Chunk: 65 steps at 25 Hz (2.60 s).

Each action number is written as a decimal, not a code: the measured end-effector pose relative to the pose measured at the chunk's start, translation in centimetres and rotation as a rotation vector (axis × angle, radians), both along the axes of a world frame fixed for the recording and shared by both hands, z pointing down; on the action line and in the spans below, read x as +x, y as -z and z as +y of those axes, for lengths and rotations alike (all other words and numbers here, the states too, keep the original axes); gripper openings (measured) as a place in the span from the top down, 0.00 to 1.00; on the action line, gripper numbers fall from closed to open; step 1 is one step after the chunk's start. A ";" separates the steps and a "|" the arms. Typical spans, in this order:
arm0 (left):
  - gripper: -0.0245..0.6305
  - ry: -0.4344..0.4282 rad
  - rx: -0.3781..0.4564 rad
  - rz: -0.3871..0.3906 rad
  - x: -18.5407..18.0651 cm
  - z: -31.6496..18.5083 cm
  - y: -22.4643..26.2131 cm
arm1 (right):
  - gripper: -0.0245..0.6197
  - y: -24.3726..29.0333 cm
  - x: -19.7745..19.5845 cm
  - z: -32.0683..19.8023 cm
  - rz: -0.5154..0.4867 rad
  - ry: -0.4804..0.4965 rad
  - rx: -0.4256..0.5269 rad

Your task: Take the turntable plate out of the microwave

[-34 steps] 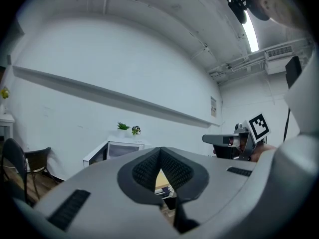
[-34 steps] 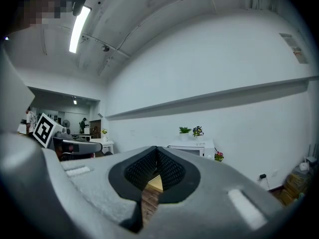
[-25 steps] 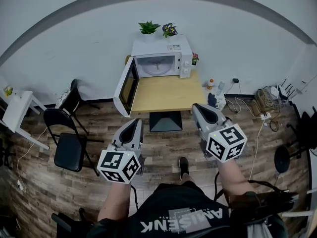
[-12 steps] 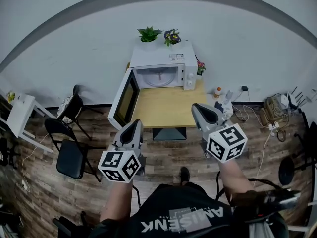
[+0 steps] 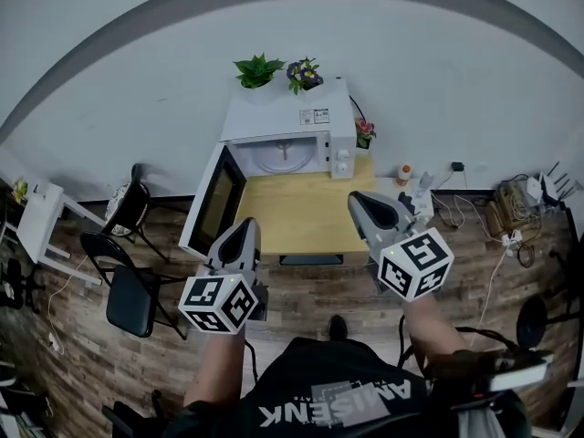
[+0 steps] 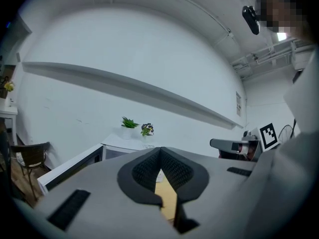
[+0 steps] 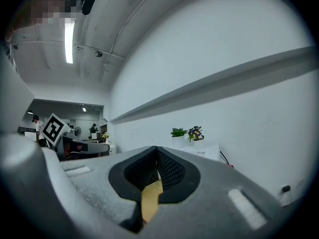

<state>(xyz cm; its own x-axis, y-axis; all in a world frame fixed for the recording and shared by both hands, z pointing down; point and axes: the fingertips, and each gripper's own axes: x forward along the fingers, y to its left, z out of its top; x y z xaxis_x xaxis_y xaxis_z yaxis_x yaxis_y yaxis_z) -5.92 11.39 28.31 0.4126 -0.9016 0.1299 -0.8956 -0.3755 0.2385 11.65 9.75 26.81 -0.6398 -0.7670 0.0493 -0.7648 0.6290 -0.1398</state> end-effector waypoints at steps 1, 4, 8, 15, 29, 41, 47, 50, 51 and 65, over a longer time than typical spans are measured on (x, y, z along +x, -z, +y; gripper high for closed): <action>0.96 -0.002 -0.002 -0.003 0.6 -0.7 0.0 | 0.95 -0.2 0.4 -0.7 -0.002 0.005 -0.003; 0.96 -0.025 -0.022 -0.015 2.4 -2.4 -0.2 | 0.95 -0.3 1.5 -2.5 -0.020 0.023 -0.010; 0.96 -0.060 -0.018 -0.023 4.5 -4.2 0.2 | 0.95 -0.1 2.6 -5.1 -0.035 0.032 -0.003; 0.96 -0.032 -0.036 -0.001 2.6 -8.5 -1.1 | 0.95 -1.2 0.8 -8.4 -0.040 0.048 -0.035; 0.96 -0.128 -0.035 0.044 -4.6 -18.9 -2.2 | 0.95 -2.3 -6.3 -17.4 -0.042 -0.050 -0.084; 0.95 -0.181 -0.044 0.026 -6.8 -24.3 -3.7 | 0.93 -3.1 -10.0 -21.9 -0.056 -0.119 -0.105; 0.83 -0.228 -0.105 0.099 -6.6 -25.9 -5.5 | 0.90 -5.0 -9.7 -23.6 -0.117 -0.166 -0.167; 0.82 -0.211 -0.135 0.106 -6.2 -26.4 -6.8 | 0.86 -6.6 -9.4 -24.5 -0.141 -0.150 -0.207; 0.81 -0.203 -0.146 0.103 -6.0 -26.6 -7.4 | 0.84 -7.3 -9.3 -24.8 -0.149 -0.139 -0.224; 0.74 -0.020 -0.330 0.294 -4.9 -27.7 -16.7 | 0.63 -19.9 -6.9 -28.4 -0.254 -0.059 -0.526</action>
